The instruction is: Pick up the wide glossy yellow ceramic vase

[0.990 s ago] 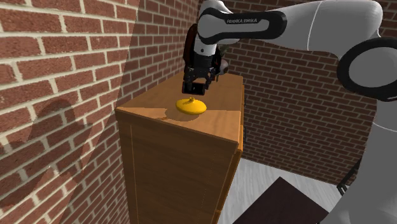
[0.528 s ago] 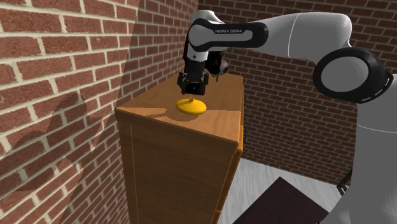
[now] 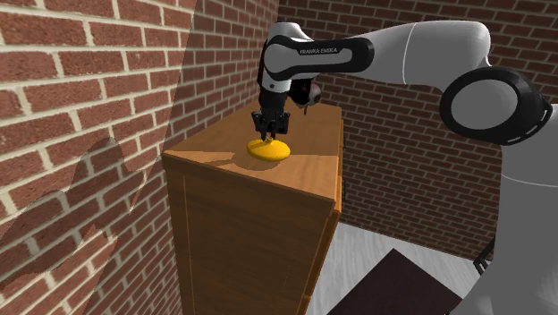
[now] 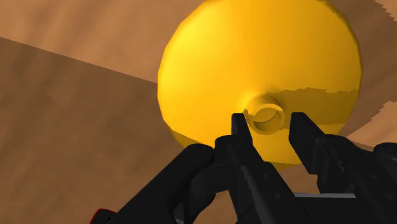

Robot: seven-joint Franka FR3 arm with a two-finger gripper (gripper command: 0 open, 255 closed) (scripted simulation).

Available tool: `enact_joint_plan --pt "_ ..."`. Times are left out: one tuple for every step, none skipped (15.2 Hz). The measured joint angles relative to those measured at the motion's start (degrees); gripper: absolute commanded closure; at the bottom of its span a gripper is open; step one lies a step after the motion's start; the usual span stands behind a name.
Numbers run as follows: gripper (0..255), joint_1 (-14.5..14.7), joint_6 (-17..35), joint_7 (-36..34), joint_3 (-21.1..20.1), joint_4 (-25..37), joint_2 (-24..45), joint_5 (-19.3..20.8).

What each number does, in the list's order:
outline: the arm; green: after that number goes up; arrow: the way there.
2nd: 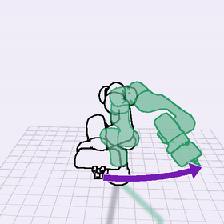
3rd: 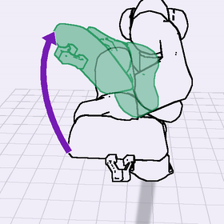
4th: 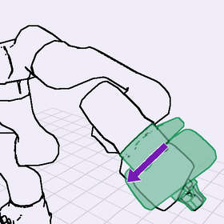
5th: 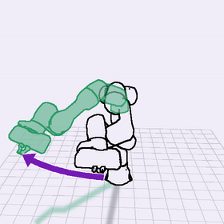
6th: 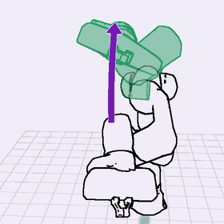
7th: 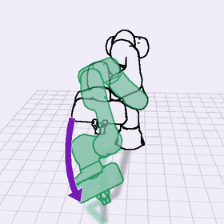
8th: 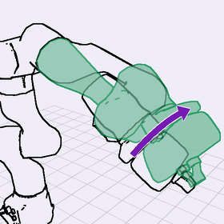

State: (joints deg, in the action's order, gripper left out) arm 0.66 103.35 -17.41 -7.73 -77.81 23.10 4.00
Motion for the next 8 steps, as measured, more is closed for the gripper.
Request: enact_joint_plan --pt "255 0.0 0.0 0.0 0.0 0.0 0.0 0.0" --pt "255 0.0 0.0 0.0 0.0 0.0 0.0 0.0" --pt "255 0.0 0.0 0.0 0.0 0.0 0.0 0.0" --pt "255 0.0 0.0 0.0 0.0 0.1 0.0 0.0" --pt "255 0.0 0.0 0.0 0.0 0.1 0.1 0.0" --pt "255 0.0 0.0 0.0 0.0 0.0 0.0 0.0" --pt "255 0.0 -0.4 0.0 0.0 0.3 0.0 0.0" --pt "255 0.0 -0.8 0.1 0.0 0.5 -0.3 0.0"
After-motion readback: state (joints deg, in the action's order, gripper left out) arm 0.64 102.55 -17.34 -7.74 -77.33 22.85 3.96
